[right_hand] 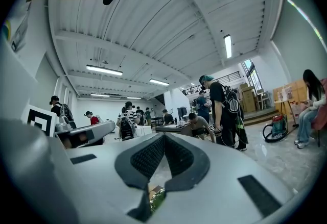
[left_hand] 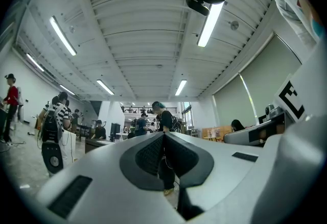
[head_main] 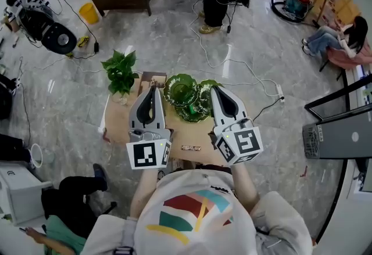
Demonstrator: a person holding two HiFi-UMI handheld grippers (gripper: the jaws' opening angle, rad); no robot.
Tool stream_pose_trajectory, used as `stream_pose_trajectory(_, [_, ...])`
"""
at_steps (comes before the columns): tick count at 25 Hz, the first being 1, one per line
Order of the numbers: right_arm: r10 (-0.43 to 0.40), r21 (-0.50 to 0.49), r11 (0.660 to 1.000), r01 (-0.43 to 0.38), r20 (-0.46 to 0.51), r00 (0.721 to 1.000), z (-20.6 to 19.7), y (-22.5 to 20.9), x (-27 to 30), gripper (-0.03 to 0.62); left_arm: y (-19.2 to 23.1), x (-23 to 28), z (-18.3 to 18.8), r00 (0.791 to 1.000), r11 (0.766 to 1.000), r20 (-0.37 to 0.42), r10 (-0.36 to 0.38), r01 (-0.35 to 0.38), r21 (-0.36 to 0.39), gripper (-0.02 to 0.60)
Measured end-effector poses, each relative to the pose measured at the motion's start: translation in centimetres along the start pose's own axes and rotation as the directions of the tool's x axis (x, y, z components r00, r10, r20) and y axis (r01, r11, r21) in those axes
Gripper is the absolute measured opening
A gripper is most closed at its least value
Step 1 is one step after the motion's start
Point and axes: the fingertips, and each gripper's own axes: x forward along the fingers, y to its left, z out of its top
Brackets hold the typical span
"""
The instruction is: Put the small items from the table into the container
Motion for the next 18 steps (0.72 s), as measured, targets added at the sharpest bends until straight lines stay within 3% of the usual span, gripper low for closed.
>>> stream_pose_trajectory(7, [0.096, -0.039, 0.994, -0.099, -0.074, 0.993, -2.2, 1.3, 0.2, 0.022, 0.8, -0.7, -1.0, 1.0, 1.0, -0.022, 0.022, -0.023, -0.003, 0.008])
stream_pose_trajectory(10, [0.129, -0.013, 0.991, -0.131, -0.088, 0.988, -3.6, 1.7, 0.7, 0.188, 1.5, -0.9, -2.1, 0.998, 0.999, -0.046, 0.033, -0.033, -0.004, 0.008])
stream_pose_trajectory(12, [0.152, -0.014, 0.988, -0.155, -0.102, 0.983, -4.9, 2.1, 0.9, 0.253, 1.5, -1.2, -3.3, 0.997, 1.0, -0.066, 0.03, -0.03, 0.0, 0.008])
stream_pose_trajectory(15, [0.225, -0.051, 0.97, -0.237, -0.171, 0.959, -7.6, 3.1, 1.0, 0.256, 1.6, -1.7, -4.9, 0.995, 0.999, -0.097, 0.033, -0.032, 0.01, 0.008])
stream_pose_trajectory(18, [0.279, -0.124, 0.938, -0.324, -0.283, 0.918, -11.9, 4.2, 1.3, 0.256, 2.5, -1.9, -6.7, 0.993, 0.999, -0.112, 0.043, -0.042, 0.015, 0.008])
